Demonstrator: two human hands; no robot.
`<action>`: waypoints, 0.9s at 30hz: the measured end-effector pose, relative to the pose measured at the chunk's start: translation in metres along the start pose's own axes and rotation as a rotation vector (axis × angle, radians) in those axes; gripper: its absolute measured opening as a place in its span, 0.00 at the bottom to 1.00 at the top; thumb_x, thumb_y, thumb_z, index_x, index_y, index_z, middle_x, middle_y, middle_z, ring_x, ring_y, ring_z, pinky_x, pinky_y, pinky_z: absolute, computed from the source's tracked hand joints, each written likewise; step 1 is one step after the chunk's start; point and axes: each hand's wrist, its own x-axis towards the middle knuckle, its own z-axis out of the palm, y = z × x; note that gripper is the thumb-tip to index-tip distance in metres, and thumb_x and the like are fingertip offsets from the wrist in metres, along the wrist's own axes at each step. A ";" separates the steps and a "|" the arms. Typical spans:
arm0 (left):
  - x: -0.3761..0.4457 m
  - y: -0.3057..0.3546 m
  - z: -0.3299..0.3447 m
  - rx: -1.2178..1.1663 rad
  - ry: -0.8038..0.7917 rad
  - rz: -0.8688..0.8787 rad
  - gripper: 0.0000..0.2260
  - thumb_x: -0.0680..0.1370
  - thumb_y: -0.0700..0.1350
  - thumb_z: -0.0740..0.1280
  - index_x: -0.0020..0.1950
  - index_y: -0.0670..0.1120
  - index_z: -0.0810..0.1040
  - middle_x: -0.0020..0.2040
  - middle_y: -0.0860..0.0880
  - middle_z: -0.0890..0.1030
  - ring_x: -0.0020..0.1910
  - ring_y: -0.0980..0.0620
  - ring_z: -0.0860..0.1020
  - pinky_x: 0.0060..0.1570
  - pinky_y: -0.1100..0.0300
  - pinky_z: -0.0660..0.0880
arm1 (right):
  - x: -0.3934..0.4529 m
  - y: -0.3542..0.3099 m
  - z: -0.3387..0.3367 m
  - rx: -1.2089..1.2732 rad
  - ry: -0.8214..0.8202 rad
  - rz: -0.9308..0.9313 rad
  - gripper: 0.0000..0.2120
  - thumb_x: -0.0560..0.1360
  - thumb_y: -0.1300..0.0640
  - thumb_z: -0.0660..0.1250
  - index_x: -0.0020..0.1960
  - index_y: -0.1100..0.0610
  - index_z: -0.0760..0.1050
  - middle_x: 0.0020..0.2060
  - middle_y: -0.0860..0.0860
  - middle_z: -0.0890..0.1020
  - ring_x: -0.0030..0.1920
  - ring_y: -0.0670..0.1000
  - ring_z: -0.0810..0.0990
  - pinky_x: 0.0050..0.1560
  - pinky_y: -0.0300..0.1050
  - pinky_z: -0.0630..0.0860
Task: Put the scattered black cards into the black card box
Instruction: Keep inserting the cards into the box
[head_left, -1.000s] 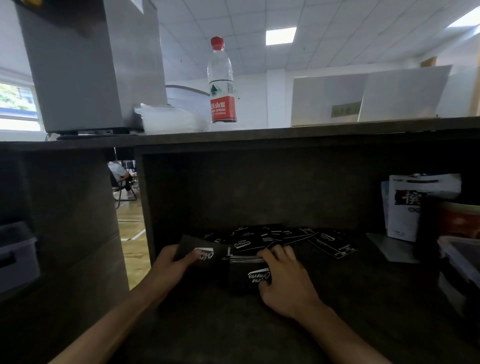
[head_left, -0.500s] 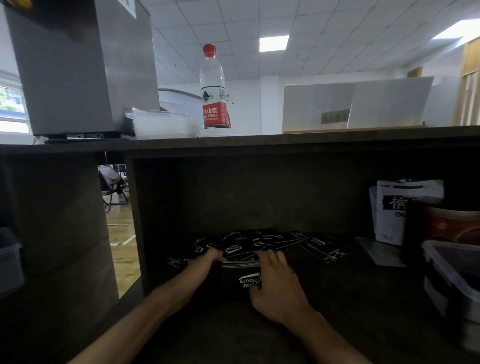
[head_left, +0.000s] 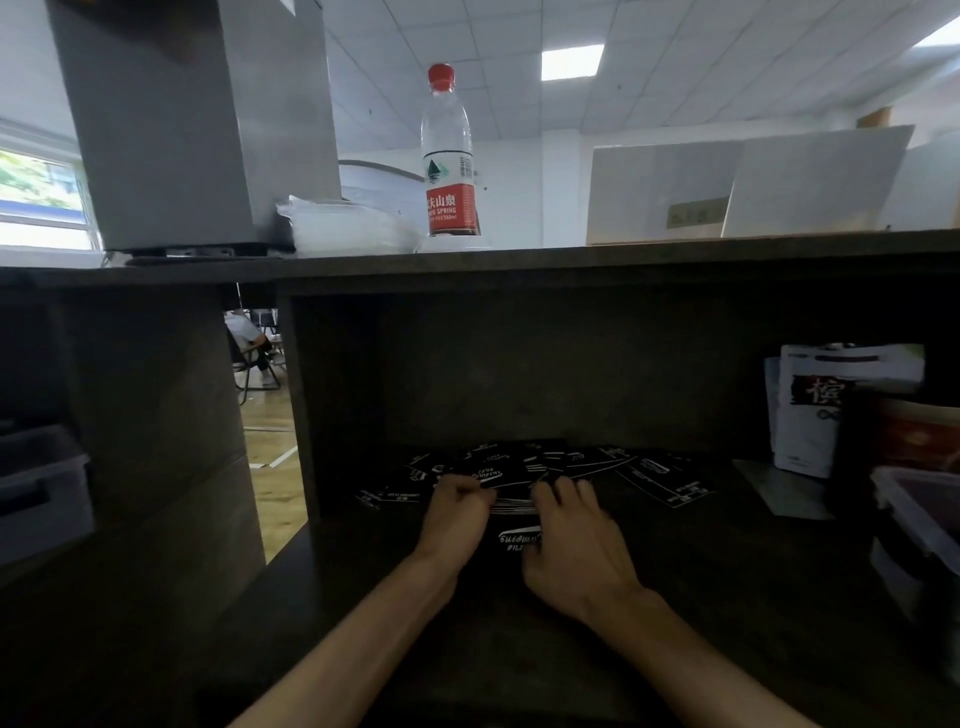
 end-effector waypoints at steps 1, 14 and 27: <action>-0.001 0.002 0.007 0.002 -0.005 0.018 0.10 0.77 0.43 0.66 0.59 0.48 0.75 0.50 0.51 0.79 0.47 0.56 0.78 0.39 0.62 0.71 | -0.001 0.001 -0.003 -0.017 -0.018 0.008 0.26 0.72 0.49 0.64 0.68 0.52 0.64 0.62 0.50 0.69 0.62 0.52 0.65 0.54 0.46 0.74; 0.048 0.009 0.013 0.366 -0.192 0.229 0.14 0.83 0.54 0.58 0.52 0.52 0.82 0.56 0.53 0.82 0.57 0.54 0.78 0.52 0.65 0.71 | -0.010 0.032 -0.010 -0.018 0.025 0.086 0.27 0.73 0.49 0.62 0.72 0.45 0.64 0.64 0.45 0.69 0.65 0.50 0.64 0.62 0.54 0.71; 0.097 0.015 -0.041 0.689 0.163 0.503 0.08 0.77 0.39 0.66 0.49 0.50 0.81 0.47 0.50 0.84 0.51 0.48 0.82 0.53 0.57 0.75 | -0.009 0.036 -0.006 -0.009 0.031 0.090 0.28 0.73 0.47 0.62 0.73 0.45 0.64 0.64 0.46 0.70 0.65 0.50 0.64 0.62 0.55 0.70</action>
